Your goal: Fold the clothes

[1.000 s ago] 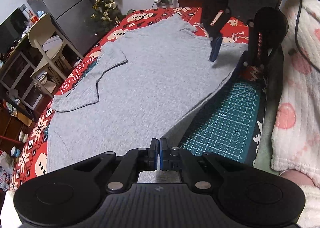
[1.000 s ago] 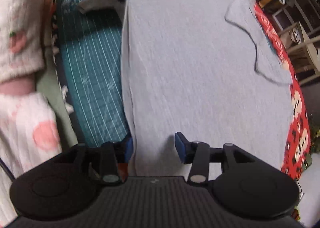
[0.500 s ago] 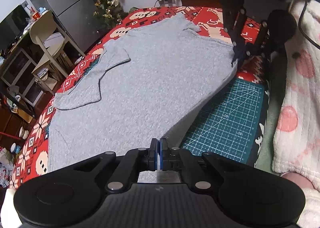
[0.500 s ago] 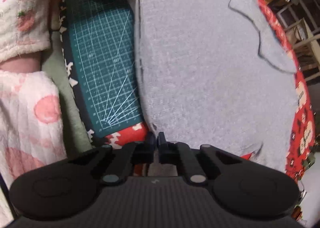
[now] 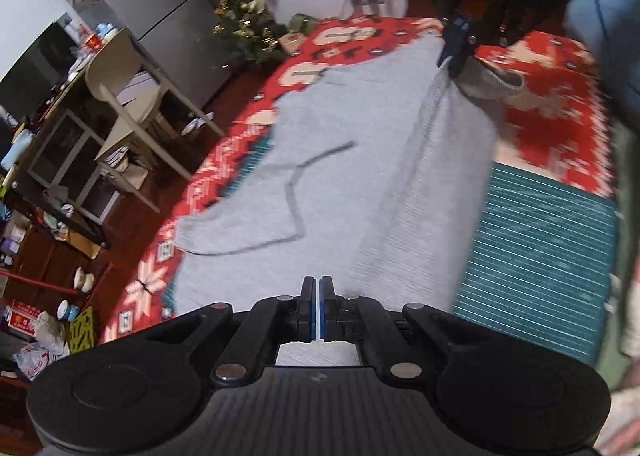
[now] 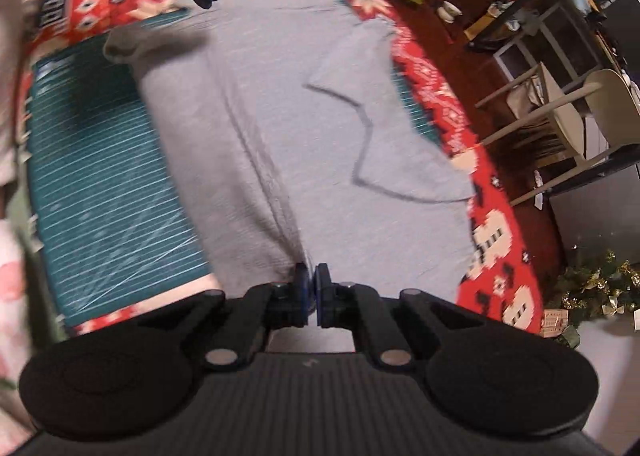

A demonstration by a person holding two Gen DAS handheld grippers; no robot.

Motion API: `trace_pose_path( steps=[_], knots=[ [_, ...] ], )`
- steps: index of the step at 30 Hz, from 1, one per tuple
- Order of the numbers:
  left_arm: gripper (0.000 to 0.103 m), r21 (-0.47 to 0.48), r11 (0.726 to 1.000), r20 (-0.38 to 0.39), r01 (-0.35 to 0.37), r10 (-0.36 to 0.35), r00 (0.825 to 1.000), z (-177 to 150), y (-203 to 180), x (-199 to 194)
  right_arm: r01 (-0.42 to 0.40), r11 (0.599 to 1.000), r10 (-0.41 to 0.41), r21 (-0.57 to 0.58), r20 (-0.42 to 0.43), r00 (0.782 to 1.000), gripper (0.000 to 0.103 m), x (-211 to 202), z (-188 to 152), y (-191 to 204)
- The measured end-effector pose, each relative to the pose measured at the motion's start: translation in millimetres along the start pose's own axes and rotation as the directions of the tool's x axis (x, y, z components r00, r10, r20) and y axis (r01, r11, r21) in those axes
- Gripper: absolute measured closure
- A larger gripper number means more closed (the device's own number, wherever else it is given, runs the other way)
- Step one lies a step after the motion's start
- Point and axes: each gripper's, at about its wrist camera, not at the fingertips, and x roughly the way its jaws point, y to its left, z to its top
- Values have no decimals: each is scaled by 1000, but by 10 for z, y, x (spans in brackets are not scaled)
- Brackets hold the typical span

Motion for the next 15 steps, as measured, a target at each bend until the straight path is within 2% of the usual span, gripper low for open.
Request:
trace_pose_path(
  steps=[5, 7, 9, 11, 12, 15],
  knots=[
    [102, -76, 996, 2, -35, 36, 999, 117, 405, 335, 12, 998, -13, 66, 23, 1000, 100, 316, 103, -314],
    [102, -120, 993, 5, -11, 12, 1000, 98, 499, 435, -4, 993, -1, 121, 40, 999, 99, 359, 49, -379],
    [102, -171, 984, 17, 47, -44, 999, 46, 556, 494, -20, 984, 10, 177, 57, 998, 99, 402, -4, -444],
    [97, -214, 972, 23, 91, -88, 996, -36, 556, 501, -37, 972, 20, 231, 76, 997, 88, 445, -58, -509],
    [93, -235, 966, 24, 106, -104, 994, -79, 551, 499, -46, 965, 24, 258, 85, 996, 77, 467, -85, -542],
    [90, -293, 949, 21, 113, -111, 994, -217, 527, 466, -73, 939, 36, 337, 114, 993, 74, 531, -166, -639]
  ],
)
